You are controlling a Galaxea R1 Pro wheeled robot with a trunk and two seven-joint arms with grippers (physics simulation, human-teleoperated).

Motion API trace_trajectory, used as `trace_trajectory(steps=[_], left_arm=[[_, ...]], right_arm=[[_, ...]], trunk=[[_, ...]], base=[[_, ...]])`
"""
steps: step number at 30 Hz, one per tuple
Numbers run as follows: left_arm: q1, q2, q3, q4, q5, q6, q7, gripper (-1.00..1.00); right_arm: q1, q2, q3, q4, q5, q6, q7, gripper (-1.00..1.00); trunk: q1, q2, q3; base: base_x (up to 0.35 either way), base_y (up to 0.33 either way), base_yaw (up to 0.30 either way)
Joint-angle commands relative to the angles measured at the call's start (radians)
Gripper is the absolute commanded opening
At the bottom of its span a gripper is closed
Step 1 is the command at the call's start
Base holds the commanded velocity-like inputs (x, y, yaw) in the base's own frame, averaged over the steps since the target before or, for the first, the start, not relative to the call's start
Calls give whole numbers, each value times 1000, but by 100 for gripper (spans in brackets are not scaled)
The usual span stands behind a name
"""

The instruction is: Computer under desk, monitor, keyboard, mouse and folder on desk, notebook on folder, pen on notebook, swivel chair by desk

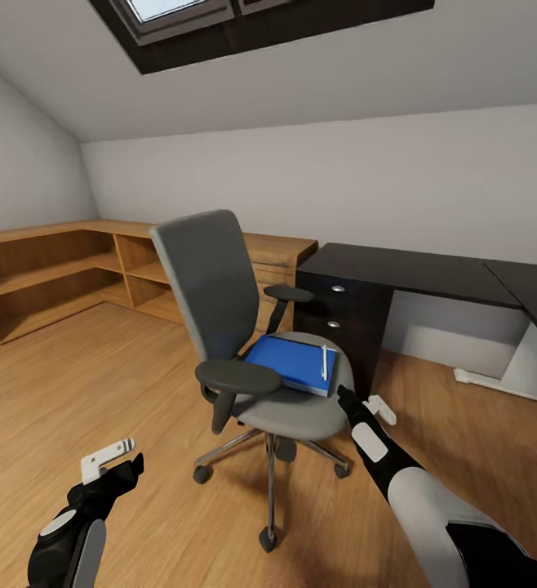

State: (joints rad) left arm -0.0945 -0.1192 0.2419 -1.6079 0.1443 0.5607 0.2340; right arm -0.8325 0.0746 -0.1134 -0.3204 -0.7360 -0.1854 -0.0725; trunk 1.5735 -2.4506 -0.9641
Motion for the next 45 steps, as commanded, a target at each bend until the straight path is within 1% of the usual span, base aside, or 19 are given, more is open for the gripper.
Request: trace_trajectory(steps=[1, 11, 23, 45], left_arm=[[-1, 0, 0, -1, 11, 4, 7, 100], [-1, 0, 2, -1, 11, 4, 7, 100], [-1, 0, 2, -1, 11, 4, 6, 100], [-1, 0, 1, -1, 11, 2, 7, 100]], right_arm=[[0, 0, -1, 0, -8, -3, -1, 100], [0, 0, -1, 4, -10, -2, 1, 100], [0, 6, 0, 12, -11, 0, 1, 100], [0, 9, 1, 12, -11, 3, -1, 100]], trunk=[[0, 0, -1], [0, 0, -1], [0, 0, -1], [0, 0, -1]], base=[[-89, 0, 0], [-209, 0, 0], [-25, 0, 13], [0, 0, 173]])
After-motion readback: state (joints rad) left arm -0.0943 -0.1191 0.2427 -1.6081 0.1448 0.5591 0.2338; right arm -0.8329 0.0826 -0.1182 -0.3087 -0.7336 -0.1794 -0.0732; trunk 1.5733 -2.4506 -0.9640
